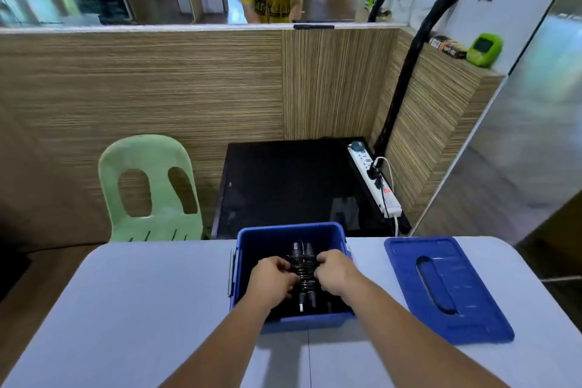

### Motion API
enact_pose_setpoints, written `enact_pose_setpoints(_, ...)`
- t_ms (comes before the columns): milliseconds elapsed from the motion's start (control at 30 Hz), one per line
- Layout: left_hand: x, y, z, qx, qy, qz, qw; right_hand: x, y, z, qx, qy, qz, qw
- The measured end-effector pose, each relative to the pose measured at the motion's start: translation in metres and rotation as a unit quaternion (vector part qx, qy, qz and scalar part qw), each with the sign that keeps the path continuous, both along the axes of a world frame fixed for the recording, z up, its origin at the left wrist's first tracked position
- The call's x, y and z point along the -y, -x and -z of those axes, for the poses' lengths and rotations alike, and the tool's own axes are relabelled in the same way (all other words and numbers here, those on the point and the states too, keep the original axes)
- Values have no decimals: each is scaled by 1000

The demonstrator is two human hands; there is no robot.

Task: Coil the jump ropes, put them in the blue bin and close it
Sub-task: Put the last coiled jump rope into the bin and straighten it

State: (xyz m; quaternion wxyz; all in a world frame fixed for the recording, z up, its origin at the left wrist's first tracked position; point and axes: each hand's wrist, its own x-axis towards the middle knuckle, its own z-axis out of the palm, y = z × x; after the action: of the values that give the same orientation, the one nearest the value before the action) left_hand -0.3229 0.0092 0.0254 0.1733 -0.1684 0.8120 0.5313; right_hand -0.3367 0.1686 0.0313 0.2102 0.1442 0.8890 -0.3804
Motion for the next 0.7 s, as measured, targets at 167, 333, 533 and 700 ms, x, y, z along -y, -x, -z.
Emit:
enact_pose_setpoints(167,-2,0,2,7,1,2,1000,3,-3,-12,-21,-57,-28,998)
enact_pose_setpoints(333,-3,-4,-1,1,-2,-8,1000,3,-6,-16,-28,-71,-44,996)
enact_pose_setpoints(533,-1,-12,-19,-39,26,8,999,2,-13,-31,-48,-80,-68,993)
enact_pose_setpoints(700,12,-26,-42,-141,122,54,981,-14,-31,-57,-141,-61,-54,987)
